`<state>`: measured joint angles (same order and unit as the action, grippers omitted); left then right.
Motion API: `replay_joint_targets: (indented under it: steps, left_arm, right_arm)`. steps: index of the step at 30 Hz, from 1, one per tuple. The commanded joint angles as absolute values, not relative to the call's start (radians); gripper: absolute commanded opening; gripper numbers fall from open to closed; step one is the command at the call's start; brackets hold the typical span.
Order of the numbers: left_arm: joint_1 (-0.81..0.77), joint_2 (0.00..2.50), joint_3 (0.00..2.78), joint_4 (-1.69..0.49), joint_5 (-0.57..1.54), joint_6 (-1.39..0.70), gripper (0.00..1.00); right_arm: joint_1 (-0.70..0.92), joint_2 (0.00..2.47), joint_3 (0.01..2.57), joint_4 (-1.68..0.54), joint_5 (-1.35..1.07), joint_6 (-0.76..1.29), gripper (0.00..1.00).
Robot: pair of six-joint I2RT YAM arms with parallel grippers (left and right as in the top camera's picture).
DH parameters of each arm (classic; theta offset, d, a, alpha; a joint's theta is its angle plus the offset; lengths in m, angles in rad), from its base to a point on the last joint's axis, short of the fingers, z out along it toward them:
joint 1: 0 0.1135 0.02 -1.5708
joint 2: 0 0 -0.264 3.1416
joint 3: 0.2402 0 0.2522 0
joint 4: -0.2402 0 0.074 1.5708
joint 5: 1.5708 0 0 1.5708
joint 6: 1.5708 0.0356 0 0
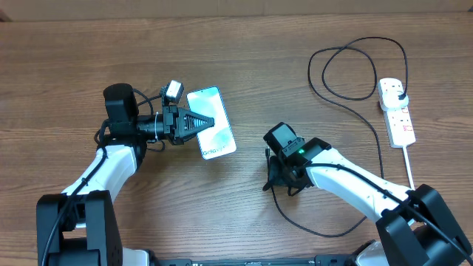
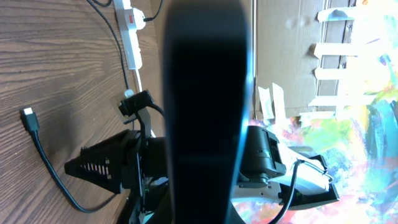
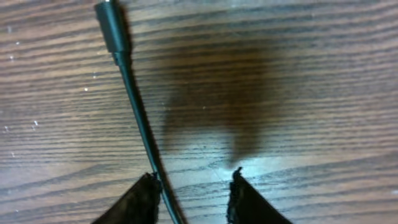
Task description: Plug charger to phone and switch on socket
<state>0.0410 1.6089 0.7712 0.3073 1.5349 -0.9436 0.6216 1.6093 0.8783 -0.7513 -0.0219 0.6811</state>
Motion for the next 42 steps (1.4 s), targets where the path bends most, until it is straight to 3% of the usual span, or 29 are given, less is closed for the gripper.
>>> replay_joint_targets:
  steps: [1, 8, 12, 19, 23, 34, 36, 42]
  left_arm:
    - [0.039, 1.604, 0.788, 0.315, 1.553, -0.946, 0.04]
    - [0.039, 1.604, 0.788, 0.316, 1.540, -0.961, 0.04]
    - [0.076, 1.604, 0.788, 0.339, 1.546, -1.053, 0.04]
    - [0.186, 1.604, 0.788, 0.353, 1.561, -1.060, 0.04]
    - [0.196, 1.604, 0.788, 0.353, 1.561, -1.063, 0.04]
    - [0.196, 1.604, 0.788, 0.353, 1.545, -1.063, 0.04]
    - [0.196, 1.604, 0.788, 0.352, 1.545, -1.063, 0.04]
    - [0.195, 1.604, 0.788, 0.352, 1.564, -1.062, 0.04]
  right_arm:
    - [0.619, 1.601, 0.886, -0.730, -0.045, 0.660, 0.44]
    - [0.651, 1.602, 0.886, -0.695, -0.001, 0.564, 0.63]
    - [0.672, 1.622, 0.886, -0.677, 0.043, 0.575, 0.62]
    - [0.686, 1.684, 0.886, -0.640, 0.061, 0.579, 0.47]
    - [0.686, 1.721, 0.886, -0.648, 0.096, 0.606, 0.45]
    - [0.710, 1.795, 0.886, -0.651, 0.059, 0.633, 0.15]
    - [0.719, 1.827, 0.886, -0.651, 0.062, 0.656, 0.05]
    - [0.719, 1.826, 0.902, -0.654, 0.039, 0.666, 0.04]
